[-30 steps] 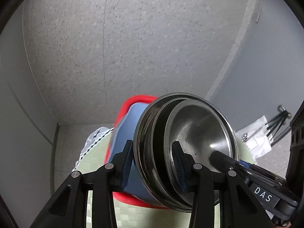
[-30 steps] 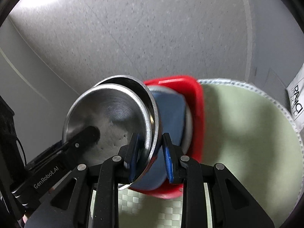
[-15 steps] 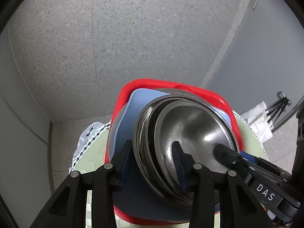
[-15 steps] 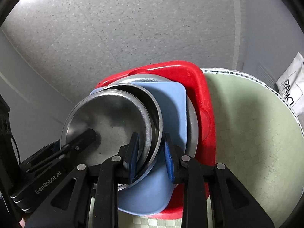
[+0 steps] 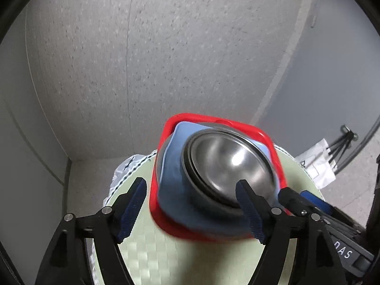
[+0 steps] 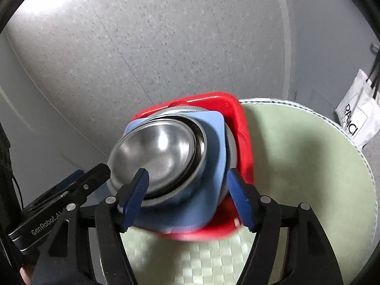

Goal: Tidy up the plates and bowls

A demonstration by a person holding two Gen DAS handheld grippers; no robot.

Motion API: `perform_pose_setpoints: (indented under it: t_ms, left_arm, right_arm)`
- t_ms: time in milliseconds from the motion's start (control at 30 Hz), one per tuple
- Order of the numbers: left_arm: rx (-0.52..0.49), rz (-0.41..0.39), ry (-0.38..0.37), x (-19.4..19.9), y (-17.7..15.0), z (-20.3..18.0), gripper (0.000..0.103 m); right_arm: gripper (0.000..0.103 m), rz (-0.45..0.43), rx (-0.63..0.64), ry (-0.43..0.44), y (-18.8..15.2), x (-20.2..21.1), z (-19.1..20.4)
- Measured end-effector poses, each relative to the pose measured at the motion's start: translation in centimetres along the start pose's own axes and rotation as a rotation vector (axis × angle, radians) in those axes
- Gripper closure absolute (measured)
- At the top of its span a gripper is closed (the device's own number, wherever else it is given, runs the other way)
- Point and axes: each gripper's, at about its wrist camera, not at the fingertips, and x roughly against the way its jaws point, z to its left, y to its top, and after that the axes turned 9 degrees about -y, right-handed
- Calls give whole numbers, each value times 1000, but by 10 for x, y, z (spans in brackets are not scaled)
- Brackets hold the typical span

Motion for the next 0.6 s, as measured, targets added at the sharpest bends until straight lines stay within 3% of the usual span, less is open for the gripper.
perform_pose_setpoints:
  t_ms: [300,600]
  left_arm:
    - [-114,-139,11,124,-91,-54,17]
    - [-202,-269,4,284,-233,-105,7]
  right_arm:
    - [24,-137,34,-57,-80,130,-18]
    - [11,-298,74,-129,-207,292,-32]
